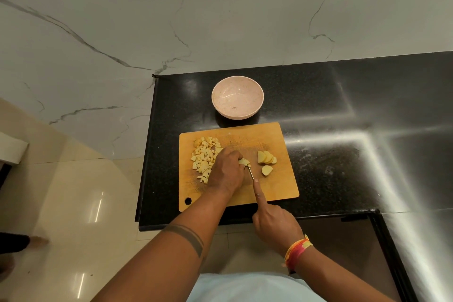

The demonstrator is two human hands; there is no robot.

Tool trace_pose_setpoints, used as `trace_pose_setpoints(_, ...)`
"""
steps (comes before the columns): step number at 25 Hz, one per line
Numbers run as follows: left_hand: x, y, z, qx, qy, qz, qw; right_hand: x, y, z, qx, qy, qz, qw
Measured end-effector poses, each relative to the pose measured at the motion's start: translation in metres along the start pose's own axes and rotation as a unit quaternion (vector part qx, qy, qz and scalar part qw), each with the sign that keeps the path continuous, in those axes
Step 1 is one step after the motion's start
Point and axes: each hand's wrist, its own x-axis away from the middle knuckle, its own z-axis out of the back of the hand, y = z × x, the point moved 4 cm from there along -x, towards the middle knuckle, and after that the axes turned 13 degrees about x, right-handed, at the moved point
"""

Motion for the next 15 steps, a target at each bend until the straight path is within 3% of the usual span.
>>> trace_pose_setpoints(6,0.006,-0.008,0.001,0.027,-0.006,-0.003,1.0,-0.01,0.0,0.009,-0.045,0.029,-0.003,0.999)
trace_pose_setpoints(15,0.004,-0.007,0.002,0.029,0.012,0.0,0.999,-0.037,-0.014,0.017,-0.022,0.025,-0.001,0.999)
